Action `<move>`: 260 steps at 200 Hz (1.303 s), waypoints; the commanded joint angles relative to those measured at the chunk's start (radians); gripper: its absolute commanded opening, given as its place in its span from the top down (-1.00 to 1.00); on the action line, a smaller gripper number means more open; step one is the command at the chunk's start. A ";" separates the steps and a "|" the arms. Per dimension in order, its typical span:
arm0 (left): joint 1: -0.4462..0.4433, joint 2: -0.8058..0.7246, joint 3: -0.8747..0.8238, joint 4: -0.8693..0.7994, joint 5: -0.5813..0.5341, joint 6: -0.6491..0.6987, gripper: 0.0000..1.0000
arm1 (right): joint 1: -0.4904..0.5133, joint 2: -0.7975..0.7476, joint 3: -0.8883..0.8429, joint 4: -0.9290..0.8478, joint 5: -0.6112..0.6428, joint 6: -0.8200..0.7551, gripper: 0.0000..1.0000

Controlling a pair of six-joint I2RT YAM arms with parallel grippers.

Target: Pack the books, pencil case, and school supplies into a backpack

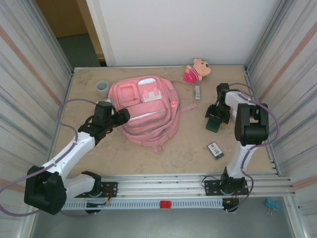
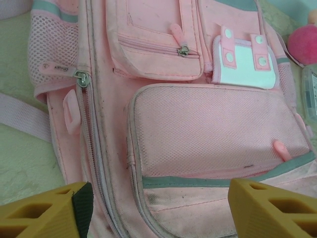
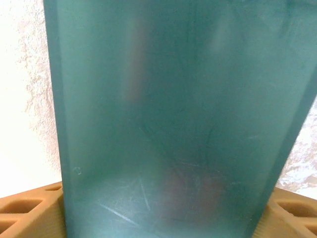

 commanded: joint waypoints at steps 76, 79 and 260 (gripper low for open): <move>-0.142 0.059 0.163 -0.099 0.275 0.958 -0.58 | -0.010 -0.525 -0.317 0.314 -0.383 0.067 -0.29; -0.149 0.075 0.173 -0.112 0.277 0.980 -0.59 | -0.011 -0.539 -0.328 0.325 -0.397 0.071 -0.29; -0.179 0.464 0.316 -0.031 0.107 1.187 0.33 | 0.080 -0.732 -0.444 0.380 -0.456 0.136 -0.28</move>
